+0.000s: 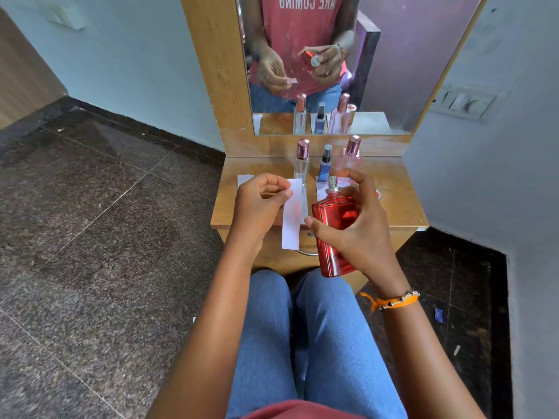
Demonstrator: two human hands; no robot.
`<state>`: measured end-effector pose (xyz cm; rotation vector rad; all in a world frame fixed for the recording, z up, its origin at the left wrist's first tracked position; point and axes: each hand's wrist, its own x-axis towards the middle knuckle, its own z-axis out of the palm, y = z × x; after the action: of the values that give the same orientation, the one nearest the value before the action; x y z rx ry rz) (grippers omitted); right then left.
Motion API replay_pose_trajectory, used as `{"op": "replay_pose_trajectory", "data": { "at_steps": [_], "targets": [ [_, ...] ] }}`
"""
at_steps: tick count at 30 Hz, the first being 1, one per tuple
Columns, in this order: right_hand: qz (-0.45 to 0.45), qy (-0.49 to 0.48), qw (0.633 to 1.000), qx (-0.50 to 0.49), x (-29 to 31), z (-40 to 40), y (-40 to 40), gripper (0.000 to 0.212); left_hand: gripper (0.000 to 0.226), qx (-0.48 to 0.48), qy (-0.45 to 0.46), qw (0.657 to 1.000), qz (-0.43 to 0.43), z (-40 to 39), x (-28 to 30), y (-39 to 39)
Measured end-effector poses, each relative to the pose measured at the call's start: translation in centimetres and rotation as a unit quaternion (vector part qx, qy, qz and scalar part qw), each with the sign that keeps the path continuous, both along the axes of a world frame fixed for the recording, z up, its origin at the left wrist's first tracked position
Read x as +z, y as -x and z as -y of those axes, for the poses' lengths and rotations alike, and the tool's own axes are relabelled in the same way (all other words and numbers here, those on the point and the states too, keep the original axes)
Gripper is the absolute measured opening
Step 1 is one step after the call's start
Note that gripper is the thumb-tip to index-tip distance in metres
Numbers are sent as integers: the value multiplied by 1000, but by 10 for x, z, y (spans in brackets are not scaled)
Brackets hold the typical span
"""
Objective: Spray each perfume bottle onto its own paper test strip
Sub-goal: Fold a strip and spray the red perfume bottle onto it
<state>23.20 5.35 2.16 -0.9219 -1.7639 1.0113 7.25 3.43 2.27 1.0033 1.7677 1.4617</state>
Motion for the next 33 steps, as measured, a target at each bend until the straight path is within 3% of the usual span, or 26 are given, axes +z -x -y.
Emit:
{"op": "replay_pose_trajectory", "data": {
  "at_steps": [4, 7, 9, 12, 15, 18, 21, 24, 28, 33],
  "targets": [
    [44, -11, 999, -23, -1, 0, -3, 72, 19, -7, 9, 999, 35, 0, 1, 2],
    [-56, 100, 993, -1, 2, 0, -2, 63, 19, -15, 8, 998, 53, 1, 1, 3],
    [-167, 237, 957, 31, 2, -3, -4, 63, 21, -17, 2, 998, 63, 2, 2, 4],
    [-280, 381, 873, 122, -4, -10, -11, 78, 22, -19, -2, 997, 73, 2, 3, 4],
    [-344, 430, 820, 157, -7, -11, -14, 92, 20, -20, -4, 997, 79, 2, 4, 3],
    [-371, 444, 805, 132, -6, -7, -12, 101, 19, -21, -7, 997, 80, 2, 6, 3],
    [-405, 460, 783, 105, -7, -4, -10, 94, 19, -20, -8, 996, 85, 3, 6, 2],
    [-383, 422, 815, 108, -8, -3, -8, 67, 17, -20, 0, 996, 92, 2, 7, 3],
    [-351, 355, 861, 100, -3, -1, -8, 63, 15, -25, 7, 994, 110, 2, 7, 4],
    [-124, 136, 981, 56, 1, -5, -13, 79, 14, -32, 23, 992, 123, 5, 12, 6]
  ]
}}
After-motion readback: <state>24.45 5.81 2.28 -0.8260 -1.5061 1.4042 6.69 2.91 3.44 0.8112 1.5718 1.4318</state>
